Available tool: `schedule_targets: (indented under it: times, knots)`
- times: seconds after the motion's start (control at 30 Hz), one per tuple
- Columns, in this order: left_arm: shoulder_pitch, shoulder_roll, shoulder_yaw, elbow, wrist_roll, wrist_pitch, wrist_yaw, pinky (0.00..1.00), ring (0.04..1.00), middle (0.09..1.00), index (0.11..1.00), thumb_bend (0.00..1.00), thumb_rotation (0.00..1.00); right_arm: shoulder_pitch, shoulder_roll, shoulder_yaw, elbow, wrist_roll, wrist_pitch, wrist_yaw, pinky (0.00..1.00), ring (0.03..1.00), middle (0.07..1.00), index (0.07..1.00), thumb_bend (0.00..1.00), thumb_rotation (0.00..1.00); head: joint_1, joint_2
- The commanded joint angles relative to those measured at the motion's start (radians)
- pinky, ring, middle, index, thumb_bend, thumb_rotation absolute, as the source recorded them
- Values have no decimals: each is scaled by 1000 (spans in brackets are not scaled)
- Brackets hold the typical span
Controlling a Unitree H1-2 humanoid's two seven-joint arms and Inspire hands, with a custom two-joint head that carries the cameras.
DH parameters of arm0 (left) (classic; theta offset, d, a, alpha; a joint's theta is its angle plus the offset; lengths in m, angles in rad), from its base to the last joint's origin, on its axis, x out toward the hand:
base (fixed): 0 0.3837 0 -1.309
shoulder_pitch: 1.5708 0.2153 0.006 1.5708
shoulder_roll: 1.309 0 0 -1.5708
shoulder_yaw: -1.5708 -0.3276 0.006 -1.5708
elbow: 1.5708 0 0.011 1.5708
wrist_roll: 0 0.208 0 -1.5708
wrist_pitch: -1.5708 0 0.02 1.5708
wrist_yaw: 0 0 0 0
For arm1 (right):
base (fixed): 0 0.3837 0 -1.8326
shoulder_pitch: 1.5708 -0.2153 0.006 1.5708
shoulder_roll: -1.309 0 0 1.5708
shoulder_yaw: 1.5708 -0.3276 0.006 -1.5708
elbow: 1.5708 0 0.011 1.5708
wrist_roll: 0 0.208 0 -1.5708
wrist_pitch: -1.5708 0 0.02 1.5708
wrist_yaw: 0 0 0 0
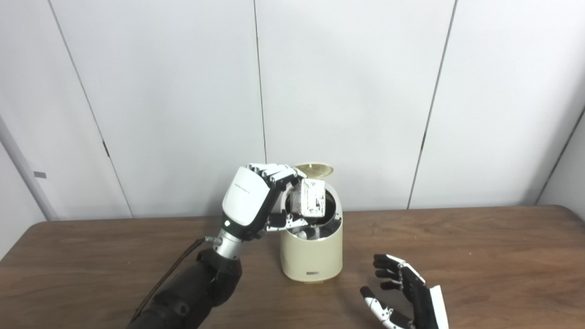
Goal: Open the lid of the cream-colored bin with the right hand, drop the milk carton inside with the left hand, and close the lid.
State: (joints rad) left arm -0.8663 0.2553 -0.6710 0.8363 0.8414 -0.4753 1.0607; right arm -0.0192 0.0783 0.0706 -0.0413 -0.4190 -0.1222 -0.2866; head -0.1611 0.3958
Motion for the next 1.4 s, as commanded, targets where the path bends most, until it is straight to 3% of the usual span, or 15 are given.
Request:
schedule_targets:
  times: [0.0,0.23,0.3,0.37,0.9,0.97,1.0,1.07,1.1,1.2,1.37]
  knots:
    - [-43,-5,8,-10,-32,5,26,139,324,441,540,491,0,41,12,8,11,1,4,-1,588,674,699,695,260,113,-2,1]
    - [-31,-27,0,8,-49,6,26,143,322,443,542,490,0,42,10,9,0,2,28,9,599,686,711,704,256,110,-2,3]
    - [-31,-26,-2,8,-53,6,27,123,213,405,518,510,0,40,10,8,3,4,27,7,599,687,712,705,259,128,-2,4]
    - [-31,-25,-4,9,-58,6,27,114,188,394,510,513,0,38,10,10,9,4,20,2,594,684,709,702,261,124,-5,3]
    - [-24,-19,-47,6,-124,6,2,138,210,403,516,516,0,32,11,16,15,-7,22,-9,588,677,705,697,262,143,-9,3]
    - [-23,-12,-56,-5,-141,5,-15,245,326,446,511,521,0,33,13,15,13,-4,25,-8,589,677,704,697,263,161,-9,3]
    - [-19,-3,-65,-18,-173,5,-47,285,366,463,508,612,71,32,12,16,13,-5,26,-8,589,677,704,697,262,162,-10,4]
    - [-15,9,-79,-33,-219,5,-88,370,445,503,508,915,334,32,11,15,13,-6,24,-9,589,678,705,697,260,152,-10,4]
    - [-11,14,-82,-42,-249,5,-115,383,457,510,510,958,374,32,12,15,13,-4,25,-9,589,678,705,697,260,148,-9,3]
    - [-6,24,-92,-58,-305,5,-158,482,556,588,592,997,507,32,14,14,10,1,29,-6,589,680,708,697,263,140,-8,3]
    - [0,37,-97,-83,-355,5,-202,518,601,647,660,1000,487,33,12,17,9,-5,30,-5,594,681,708,701,258,146,-7,3]
